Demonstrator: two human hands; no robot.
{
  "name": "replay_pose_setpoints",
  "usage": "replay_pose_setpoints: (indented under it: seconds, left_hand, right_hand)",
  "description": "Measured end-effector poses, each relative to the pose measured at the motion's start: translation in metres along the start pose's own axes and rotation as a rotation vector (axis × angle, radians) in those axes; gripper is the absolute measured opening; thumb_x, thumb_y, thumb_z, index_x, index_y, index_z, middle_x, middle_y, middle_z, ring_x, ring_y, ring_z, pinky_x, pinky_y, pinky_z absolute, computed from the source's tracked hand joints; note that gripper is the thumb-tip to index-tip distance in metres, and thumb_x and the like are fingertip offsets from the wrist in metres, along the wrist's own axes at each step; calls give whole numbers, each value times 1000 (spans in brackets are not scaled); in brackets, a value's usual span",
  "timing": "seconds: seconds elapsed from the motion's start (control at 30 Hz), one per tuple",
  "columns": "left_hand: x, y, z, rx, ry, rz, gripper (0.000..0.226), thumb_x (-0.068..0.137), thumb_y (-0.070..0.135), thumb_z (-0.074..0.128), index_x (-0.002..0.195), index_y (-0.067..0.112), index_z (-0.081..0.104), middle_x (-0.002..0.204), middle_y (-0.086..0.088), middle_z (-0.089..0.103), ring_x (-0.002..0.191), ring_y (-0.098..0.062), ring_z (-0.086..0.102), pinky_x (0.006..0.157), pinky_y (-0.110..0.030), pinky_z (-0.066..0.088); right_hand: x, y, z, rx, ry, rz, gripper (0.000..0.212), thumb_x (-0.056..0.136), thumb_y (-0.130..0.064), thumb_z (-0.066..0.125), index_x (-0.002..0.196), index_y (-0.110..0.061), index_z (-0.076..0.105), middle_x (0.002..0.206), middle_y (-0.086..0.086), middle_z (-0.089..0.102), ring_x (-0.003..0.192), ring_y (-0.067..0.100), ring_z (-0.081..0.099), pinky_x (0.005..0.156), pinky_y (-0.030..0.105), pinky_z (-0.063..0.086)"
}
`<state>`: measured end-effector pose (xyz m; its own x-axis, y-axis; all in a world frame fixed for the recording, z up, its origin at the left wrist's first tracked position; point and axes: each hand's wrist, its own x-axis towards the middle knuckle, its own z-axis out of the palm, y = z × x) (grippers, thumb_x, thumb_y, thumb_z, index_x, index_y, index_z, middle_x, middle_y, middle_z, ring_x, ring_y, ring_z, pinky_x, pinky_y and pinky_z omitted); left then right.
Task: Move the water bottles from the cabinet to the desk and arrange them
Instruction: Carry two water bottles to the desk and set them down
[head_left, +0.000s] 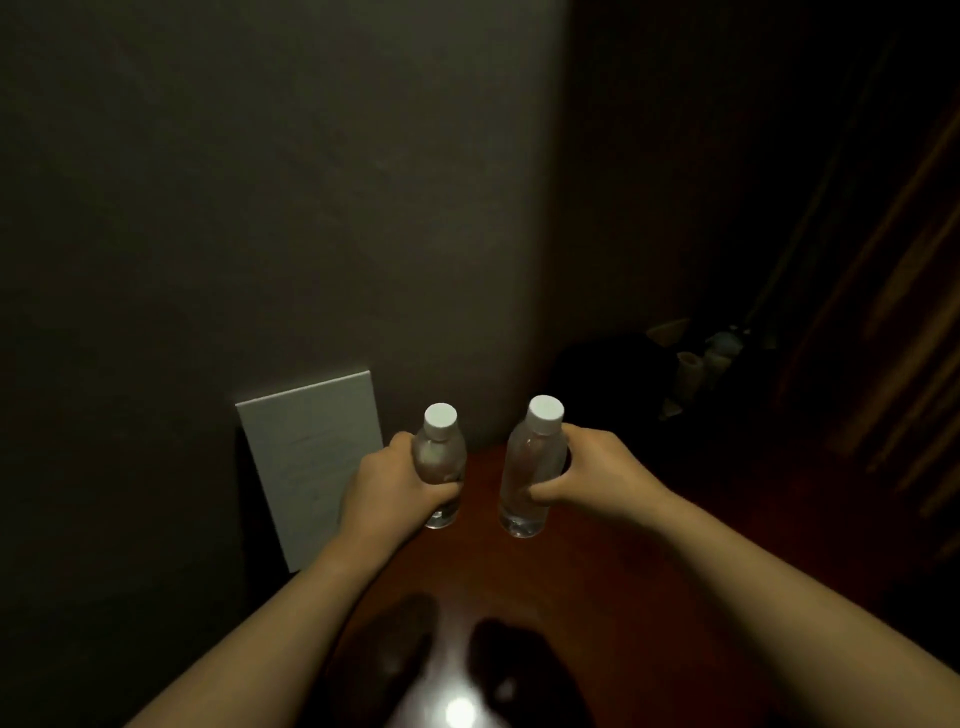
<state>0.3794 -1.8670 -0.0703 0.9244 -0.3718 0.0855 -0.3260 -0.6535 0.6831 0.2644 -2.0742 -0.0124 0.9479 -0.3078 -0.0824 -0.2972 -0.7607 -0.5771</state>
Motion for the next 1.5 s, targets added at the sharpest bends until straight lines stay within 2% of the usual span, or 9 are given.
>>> replay_pose_setpoints:
  seconds: [0.17,0.27,0.47,0.6,0.73,0.9,1.13,1.33,1.5]
  left_hand:
    - [39,-12,35,-20,149,-211,49,63,44,86,101,24,62,95,1,72,90,-20,67,73,-30,52]
    - [66,-23,59,-27,191,-308,47,64,38,87,101,21,64,98,-2,72,93,-22,67,75,-31,51]
    - [111,-57,112,-12,242,-431,46,62,38,88,99,23,66,98,-1,66,91,-21,63,75,-33,51]
    - [126,-77,142,-6,243,-458,41,66,32,87,99,20,66,97,-1,62,91,-22,61,72,-31,47]
    - [137,-97,159,2,282,-488,35,68,28,84,97,17,67,96,-3,66,89,-23,64,68,-27,41]
    - [151,-112,172,2,303,-511,35,69,32,81,98,20,66,94,-3,70,88,-26,67,67,-29,45]
    - [154,-119,196,-83,314,-503,48,74,30,79,117,18,61,98,-4,74,91,-24,70,74,-33,55]
    - [161,-124,199,-72,342,-507,54,74,30,81,120,17,58,100,-7,73,91,-28,69,73,-36,55]
    - [162,-122,199,-70,344,-524,72,76,26,78,139,15,46,113,-13,71,102,-34,66,80,-34,52]
  right_hand:
    - [90,38,20,22,-142,-91,54,58,-46,79,106,-28,63,99,-10,70,90,8,66,78,29,56]
    - [137,56,39,26,-211,-117,59,59,-43,81,112,-25,63,102,-7,71,93,12,66,79,28,54]
    - [214,89,90,51,-300,-107,55,60,-39,83,108,-25,62,99,-6,71,91,12,67,73,25,53]
    - [247,104,125,63,-317,-107,54,58,-41,83,105,-25,61,101,-4,72,93,15,67,76,29,54]
    - [273,109,151,66,-336,-111,50,59,-39,82,100,-23,60,101,-2,72,94,19,67,78,33,54]
    - [295,107,178,73,-346,-133,49,63,-38,82,103,-21,60,104,0,71,96,21,67,79,33,53]
    - [306,111,197,59,-372,-102,47,67,-36,81,107,-20,60,109,3,71,102,23,66,76,28,49]
    - [311,108,204,93,-387,-89,54,67,-29,83,115,-19,61,114,4,71,106,22,65,81,28,51]
    - [315,106,208,95,-382,-82,58,68,-26,83,120,-21,60,119,3,69,110,22,63,79,25,46]
